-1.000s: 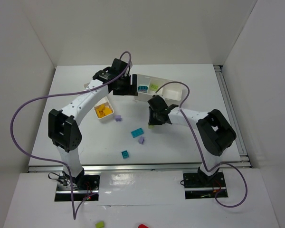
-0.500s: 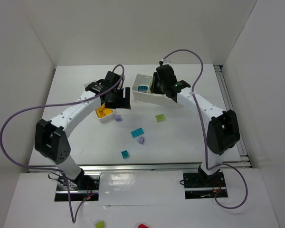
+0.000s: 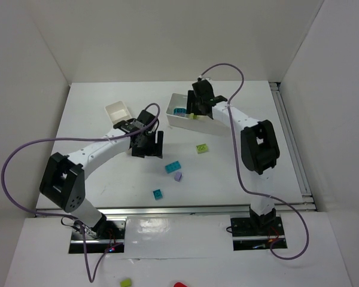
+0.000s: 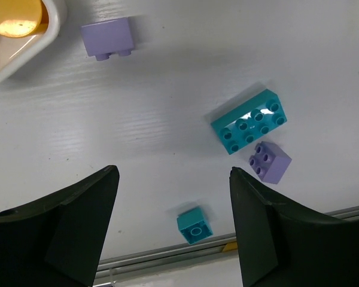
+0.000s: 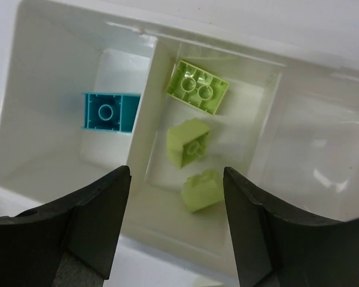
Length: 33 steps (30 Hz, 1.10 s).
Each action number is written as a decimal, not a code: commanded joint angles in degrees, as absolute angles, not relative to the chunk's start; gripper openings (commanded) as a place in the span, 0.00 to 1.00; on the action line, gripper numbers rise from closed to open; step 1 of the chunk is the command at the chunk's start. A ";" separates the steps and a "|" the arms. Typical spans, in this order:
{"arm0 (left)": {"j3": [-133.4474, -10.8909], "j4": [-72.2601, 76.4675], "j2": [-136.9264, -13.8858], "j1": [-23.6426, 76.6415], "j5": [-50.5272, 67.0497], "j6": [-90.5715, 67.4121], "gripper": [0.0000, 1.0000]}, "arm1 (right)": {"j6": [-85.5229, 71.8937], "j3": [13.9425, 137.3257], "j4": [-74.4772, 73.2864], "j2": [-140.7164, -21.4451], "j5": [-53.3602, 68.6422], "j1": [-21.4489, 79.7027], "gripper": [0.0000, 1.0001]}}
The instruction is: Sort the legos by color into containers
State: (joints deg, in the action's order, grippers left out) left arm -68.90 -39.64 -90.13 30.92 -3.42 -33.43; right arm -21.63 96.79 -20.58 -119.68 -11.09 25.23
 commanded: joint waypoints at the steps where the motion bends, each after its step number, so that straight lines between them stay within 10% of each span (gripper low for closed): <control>1: -67.86 -37.71 -88.86 31.29 -4.57 -34.63 0.84 | -20.48 95.03 -18.46 -109.97 -13.89 25.31 0.71; 11: -68.55 -36.65 -89.38 31.82 -4.57 -33.58 0.86 | -21.62 58.82 -18.36 -83.07 -11.69 28.48 0.87; 23: -69.35 -36.65 -90.79 33.40 -1.76 -34.10 0.86 | -16.79 58.80 -13.55 -96.22 -4.84 29.00 0.93; 33: -68.82 -37.18 -90.26 33.40 -2.29 -34.10 0.86 | -18.37 58.45 -6.95 -100.98 -5.27 29.00 0.68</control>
State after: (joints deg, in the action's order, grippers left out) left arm -68.51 -37.28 -91.00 33.28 -2.48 -33.41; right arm -18.17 57.23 -11.94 -99.92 -5.06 28.75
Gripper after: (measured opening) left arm 0.863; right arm 0.697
